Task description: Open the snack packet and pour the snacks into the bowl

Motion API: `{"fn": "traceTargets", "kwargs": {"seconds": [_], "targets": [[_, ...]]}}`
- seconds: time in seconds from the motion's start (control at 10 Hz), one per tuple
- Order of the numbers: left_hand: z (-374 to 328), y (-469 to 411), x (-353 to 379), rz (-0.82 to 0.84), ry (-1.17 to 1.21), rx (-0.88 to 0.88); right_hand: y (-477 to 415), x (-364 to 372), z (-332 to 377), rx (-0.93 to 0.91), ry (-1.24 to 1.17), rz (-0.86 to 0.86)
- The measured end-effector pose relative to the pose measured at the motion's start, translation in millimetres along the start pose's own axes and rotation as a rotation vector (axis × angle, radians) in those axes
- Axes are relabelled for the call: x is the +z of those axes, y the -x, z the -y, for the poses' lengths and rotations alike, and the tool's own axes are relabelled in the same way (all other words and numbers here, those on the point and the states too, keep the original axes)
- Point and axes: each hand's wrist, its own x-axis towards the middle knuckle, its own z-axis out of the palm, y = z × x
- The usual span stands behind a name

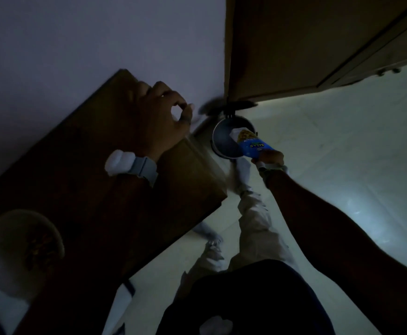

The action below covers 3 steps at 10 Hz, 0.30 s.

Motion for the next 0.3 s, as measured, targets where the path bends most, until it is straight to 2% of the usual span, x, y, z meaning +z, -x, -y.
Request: {"fn": "traceTargets", "kwargs": {"seconds": [0.1,0.2,0.3], "targets": [[1,0,-3,0.010,-0.011,0.021,-18,10,6,-0.031,0.079,0.038],[-2,-1,-11,0.049,-0.032,0.022,-41,22,15,0.029,0.050,-0.006],[-3,0,-17,0.034,0.007,0.031,-50,30,29,0.121,-0.417,0.019]]}}
